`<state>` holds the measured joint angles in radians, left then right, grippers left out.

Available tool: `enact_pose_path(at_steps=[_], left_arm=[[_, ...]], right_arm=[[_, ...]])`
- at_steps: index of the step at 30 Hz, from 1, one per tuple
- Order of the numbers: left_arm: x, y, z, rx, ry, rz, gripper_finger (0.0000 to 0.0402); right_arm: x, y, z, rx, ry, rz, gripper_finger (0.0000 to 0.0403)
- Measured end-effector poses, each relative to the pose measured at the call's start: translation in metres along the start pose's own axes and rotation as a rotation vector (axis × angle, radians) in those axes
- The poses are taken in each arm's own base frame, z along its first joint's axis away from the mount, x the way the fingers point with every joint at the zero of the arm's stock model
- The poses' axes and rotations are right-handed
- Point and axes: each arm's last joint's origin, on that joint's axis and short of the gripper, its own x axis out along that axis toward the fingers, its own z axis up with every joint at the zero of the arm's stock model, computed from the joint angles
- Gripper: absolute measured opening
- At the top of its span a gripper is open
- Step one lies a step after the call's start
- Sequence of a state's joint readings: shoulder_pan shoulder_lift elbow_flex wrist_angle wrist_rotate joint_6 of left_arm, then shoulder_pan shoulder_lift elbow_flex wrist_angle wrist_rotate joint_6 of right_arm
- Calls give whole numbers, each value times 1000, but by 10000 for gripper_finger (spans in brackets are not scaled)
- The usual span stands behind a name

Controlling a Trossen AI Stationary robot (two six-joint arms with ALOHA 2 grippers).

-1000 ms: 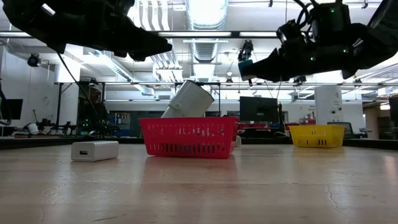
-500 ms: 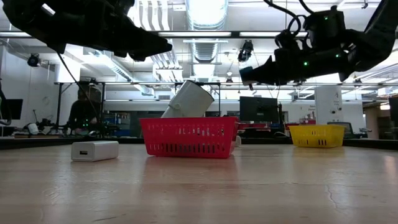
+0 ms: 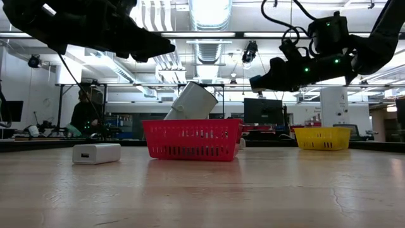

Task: Pick & Place Office items
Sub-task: Put the blue charger adapter into the yellow basket

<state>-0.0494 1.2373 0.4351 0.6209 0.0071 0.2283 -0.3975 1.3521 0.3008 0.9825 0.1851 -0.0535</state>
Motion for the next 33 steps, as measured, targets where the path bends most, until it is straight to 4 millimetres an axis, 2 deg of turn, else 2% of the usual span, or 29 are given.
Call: enact_pose_path(at_steps=[8, 19, 27, 33], left_arm=[[0, 0, 0, 0, 0, 0, 186], [0, 0, 0, 0, 1, 3, 186], [0, 0, 0, 2, 1, 3, 186], [0, 0, 0, 2, 1, 2, 186]], right_arm=[[0, -13, -3, 76, 15, -193, 143], [-3, -20, -11, 118, 78, -443, 143], [-7, -24, -21, 93, 162, -636, 143], [-9, -29, -28, 92, 230, -718, 143]])
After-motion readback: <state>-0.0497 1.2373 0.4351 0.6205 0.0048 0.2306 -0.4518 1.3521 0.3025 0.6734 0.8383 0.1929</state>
